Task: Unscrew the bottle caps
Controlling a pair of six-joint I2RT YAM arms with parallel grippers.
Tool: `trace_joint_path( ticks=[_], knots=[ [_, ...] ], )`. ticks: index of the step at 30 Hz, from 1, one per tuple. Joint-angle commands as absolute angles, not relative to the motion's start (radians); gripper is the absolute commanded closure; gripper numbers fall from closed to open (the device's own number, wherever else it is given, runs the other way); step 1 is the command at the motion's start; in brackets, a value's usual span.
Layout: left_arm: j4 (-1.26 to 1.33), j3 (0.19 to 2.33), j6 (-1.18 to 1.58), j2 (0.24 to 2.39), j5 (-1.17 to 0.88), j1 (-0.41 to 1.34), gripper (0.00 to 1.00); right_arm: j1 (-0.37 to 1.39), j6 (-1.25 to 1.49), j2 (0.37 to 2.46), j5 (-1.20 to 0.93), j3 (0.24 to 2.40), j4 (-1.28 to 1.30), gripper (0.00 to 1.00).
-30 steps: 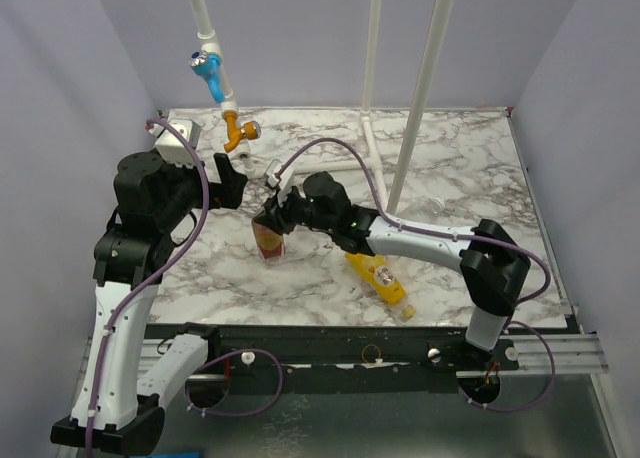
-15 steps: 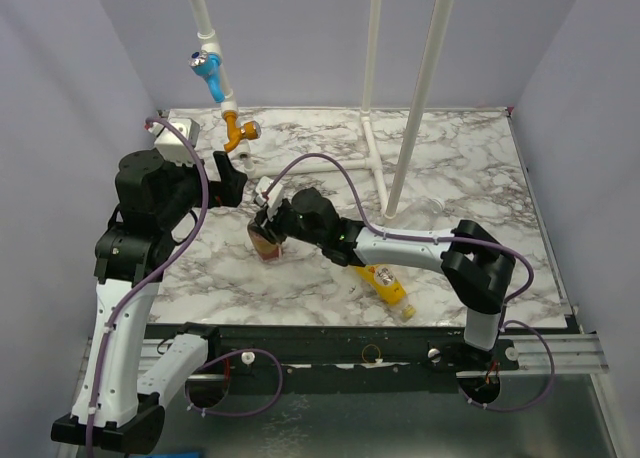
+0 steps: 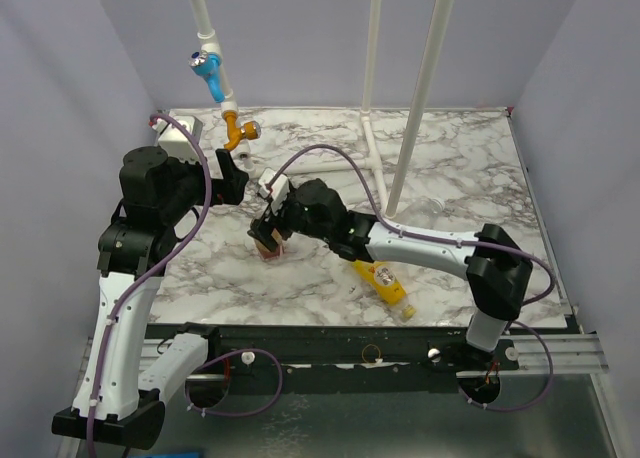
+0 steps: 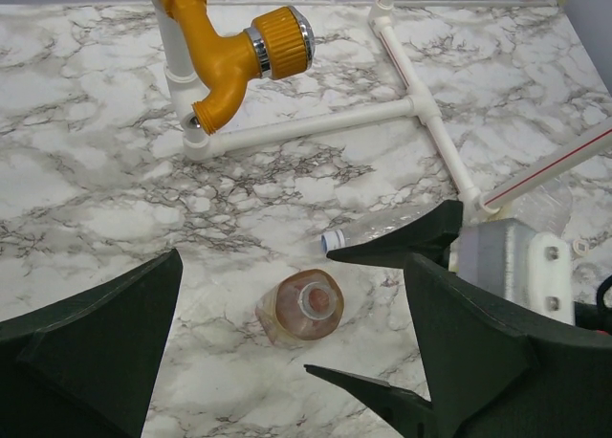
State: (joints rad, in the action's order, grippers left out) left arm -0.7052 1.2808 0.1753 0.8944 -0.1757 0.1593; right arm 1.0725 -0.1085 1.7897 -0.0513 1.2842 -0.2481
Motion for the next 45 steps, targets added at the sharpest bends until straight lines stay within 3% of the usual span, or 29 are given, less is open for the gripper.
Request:
trace_joint_path(
  ticks=[1,14,30,45],
  knots=[
    [-0.690,1.305,0.172,0.891,-0.198,0.162,0.01,1.075,-0.090,1.700,-0.098,1.346,-0.157,0.10],
    [-0.690,1.318,0.172,0.892,-0.212,0.161,0.01,0.757,-0.059,1.688,-0.285,1.443,0.190,0.00],
    [-0.690,1.341,0.189,0.893,-0.235,0.162,0.01,0.712,-0.188,1.952,-0.067,1.490,0.353,0.00],
    [-0.689,1.349,0.195,0.903,-0.246,0.162,0.01,0.700,-0.183,2.038,-0.120,1.456,0.389,0.00]
  ],
)
